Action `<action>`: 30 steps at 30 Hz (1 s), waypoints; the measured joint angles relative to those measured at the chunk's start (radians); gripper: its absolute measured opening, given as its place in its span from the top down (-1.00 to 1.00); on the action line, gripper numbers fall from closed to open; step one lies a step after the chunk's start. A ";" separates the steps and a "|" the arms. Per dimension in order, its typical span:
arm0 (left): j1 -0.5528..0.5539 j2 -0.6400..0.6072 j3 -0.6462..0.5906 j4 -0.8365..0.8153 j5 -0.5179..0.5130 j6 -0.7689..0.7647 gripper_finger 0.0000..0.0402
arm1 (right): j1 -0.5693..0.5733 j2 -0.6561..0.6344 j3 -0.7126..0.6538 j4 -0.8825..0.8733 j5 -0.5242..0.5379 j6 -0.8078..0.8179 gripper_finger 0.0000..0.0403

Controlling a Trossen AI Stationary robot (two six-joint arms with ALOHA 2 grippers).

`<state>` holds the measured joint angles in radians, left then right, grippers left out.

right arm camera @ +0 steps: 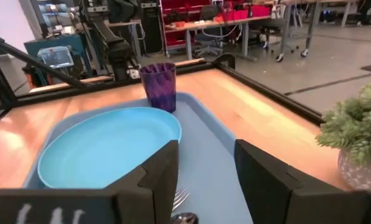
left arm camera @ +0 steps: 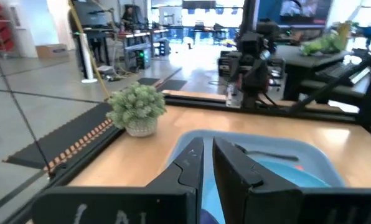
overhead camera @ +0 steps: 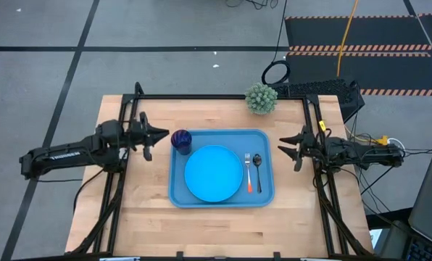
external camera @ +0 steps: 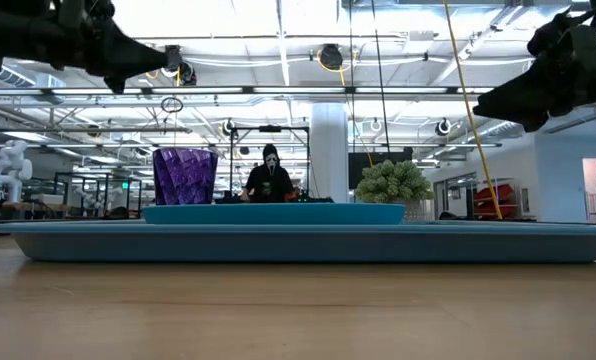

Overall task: Pick and place plate/cup/fork/spoon on tray
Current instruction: Return To Home Position

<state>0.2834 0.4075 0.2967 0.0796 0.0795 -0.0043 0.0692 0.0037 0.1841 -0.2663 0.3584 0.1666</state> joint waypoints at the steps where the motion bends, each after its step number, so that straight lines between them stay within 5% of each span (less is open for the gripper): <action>1: -0.009 -0.012 -0.016 0.003 0.000 0.005 0.82 | 0.000 -0.001 0.000 -0.004 -0.007 0.008 0.25; 13: -0.038 -0.184 -0.274 0.213 -0.005 -0.036 0.82 | 0.000 -0.001 -0.092 0.140 -0.078 0.039 0.25; 18: -0.051 -0.233 -0.287 0.182 0.069 -0.008 0.82 | 0.001 0.004 -0.165 0.321 -0.213 0.014 0.25; 30: -0.079 -0.254 -0.287 0.019 0.130 -0.015 0.82 | 0.000 0.008 -0.167 0.307 -0.230 -0.056 0.25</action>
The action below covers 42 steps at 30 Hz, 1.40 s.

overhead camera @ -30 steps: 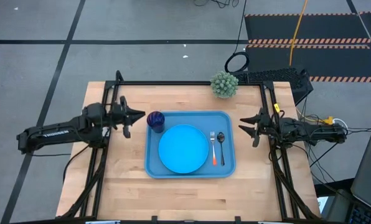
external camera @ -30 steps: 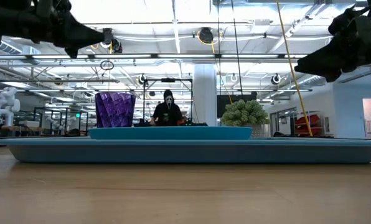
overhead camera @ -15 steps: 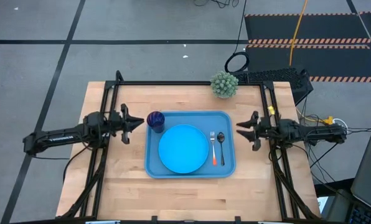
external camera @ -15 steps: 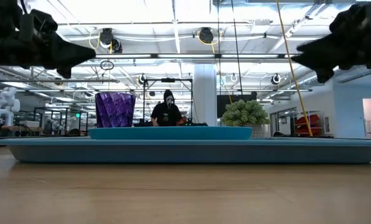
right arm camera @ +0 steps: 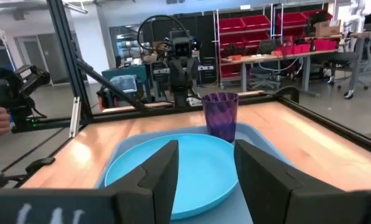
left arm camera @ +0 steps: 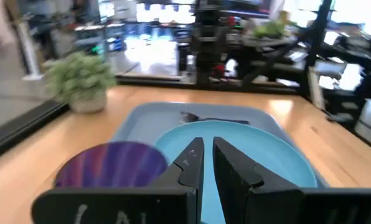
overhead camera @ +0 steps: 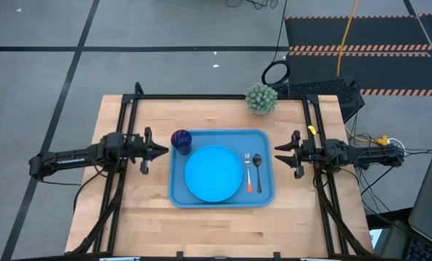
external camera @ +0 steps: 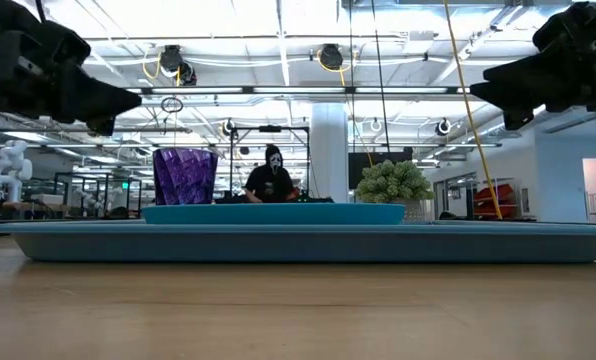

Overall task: Pick and place plate/cup/fork/spoon on tray
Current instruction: Return To Home Position

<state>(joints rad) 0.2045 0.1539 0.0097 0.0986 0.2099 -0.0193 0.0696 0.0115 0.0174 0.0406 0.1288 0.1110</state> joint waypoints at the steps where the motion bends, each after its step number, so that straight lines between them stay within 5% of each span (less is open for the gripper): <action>1: 0.000 0.000 0.000 -0.002 -0.024 -0.025 0.82 | 0.000 0.002 0.000 0.000 0.001 -0.003 0.25; 18: -0.088 0.000 0.000 -0.030 -0.259 -0.133 0.82 | 0.000 0.002 -0.002 0.000 0.001 -0.045 0.25; 42: -0.096 0.001 0.000 -0.020 -0.230 -0.115 0.81 | 0.000 0.002 -0.002 0.000 0.001 -0.045 0.25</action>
